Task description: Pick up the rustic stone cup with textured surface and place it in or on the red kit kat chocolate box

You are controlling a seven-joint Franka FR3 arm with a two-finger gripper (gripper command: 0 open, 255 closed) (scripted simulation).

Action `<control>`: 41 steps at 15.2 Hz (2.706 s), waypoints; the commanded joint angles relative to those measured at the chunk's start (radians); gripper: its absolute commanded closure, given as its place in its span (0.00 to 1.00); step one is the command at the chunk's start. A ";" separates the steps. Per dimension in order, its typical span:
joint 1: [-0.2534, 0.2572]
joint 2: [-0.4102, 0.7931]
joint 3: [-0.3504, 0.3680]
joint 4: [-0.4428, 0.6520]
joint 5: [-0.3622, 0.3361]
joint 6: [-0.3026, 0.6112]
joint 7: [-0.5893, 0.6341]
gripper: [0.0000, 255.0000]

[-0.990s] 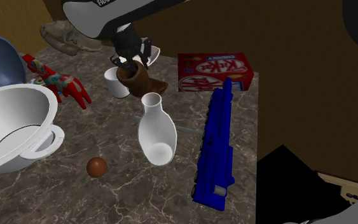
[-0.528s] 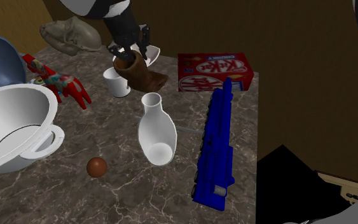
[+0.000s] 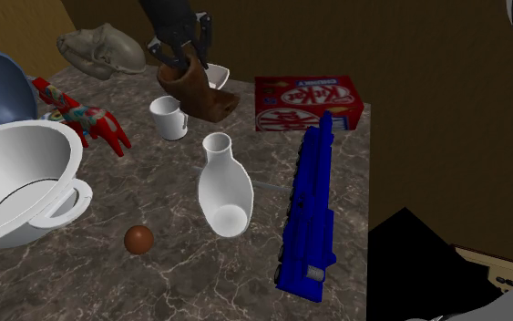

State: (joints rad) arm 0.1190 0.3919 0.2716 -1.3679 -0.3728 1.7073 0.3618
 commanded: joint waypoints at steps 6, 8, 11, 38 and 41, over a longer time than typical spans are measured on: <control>0.012 0.011 0.001 0.112 0.000 -0.097 -0.025 1.00; 0.016 0.016 0.001 0.140 -0.001 -0.120 -0.030 1.00; -0.040 -0.042 -0.013 0.071 0.017 -0.089 -0.087 1.00; -0.377 -0.164 -0.180 -0.048 0.106 0.046 -0.567 1.00; -0.379 -0.171 -0.181 -0.098 0.104 0.087 -0.558 1.00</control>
State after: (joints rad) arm -0.2596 0.2200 0.0906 -1.4556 -0.2676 1.7825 -0.1991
